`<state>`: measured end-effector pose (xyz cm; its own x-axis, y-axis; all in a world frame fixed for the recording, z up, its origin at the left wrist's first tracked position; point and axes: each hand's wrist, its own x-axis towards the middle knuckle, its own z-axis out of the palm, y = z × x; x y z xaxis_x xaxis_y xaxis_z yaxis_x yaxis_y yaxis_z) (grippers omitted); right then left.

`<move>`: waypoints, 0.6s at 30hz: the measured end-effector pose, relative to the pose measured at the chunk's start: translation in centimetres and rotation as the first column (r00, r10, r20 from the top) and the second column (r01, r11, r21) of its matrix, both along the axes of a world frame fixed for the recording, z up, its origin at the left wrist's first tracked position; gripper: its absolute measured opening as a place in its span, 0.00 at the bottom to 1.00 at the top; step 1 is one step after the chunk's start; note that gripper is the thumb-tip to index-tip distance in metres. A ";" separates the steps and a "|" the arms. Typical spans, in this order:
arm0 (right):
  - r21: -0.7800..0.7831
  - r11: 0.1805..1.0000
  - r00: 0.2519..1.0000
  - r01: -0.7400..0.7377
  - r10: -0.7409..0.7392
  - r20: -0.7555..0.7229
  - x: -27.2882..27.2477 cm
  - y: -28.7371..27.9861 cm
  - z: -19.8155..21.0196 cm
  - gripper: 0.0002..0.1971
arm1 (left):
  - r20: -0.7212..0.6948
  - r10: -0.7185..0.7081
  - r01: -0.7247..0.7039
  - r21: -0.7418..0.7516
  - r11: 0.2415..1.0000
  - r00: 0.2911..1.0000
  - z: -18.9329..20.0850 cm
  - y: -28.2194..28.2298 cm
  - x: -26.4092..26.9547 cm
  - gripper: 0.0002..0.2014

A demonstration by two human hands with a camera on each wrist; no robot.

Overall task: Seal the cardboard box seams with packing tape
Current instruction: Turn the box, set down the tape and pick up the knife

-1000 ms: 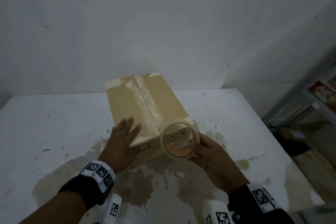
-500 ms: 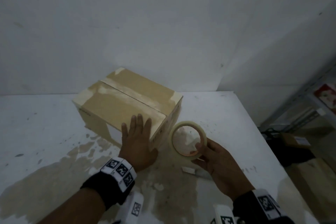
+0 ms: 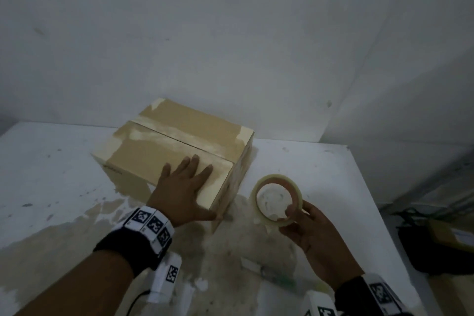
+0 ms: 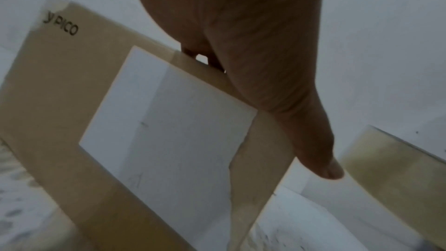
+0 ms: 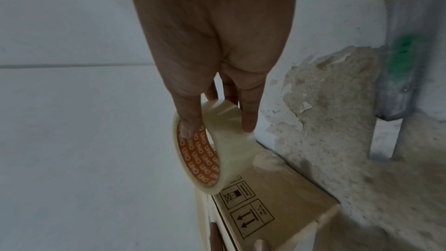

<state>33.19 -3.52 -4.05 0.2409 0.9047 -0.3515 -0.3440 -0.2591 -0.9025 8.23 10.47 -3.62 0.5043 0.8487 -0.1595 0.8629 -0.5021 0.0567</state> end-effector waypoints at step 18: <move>-0.060 0.996 0.992 0.068 -0.074 -0.104 0.6 3.9 -2.1 0.10 | 0.057 0.257 -0.261 0.056 0.964 0.965 -0.9 4.6 3.8 0.52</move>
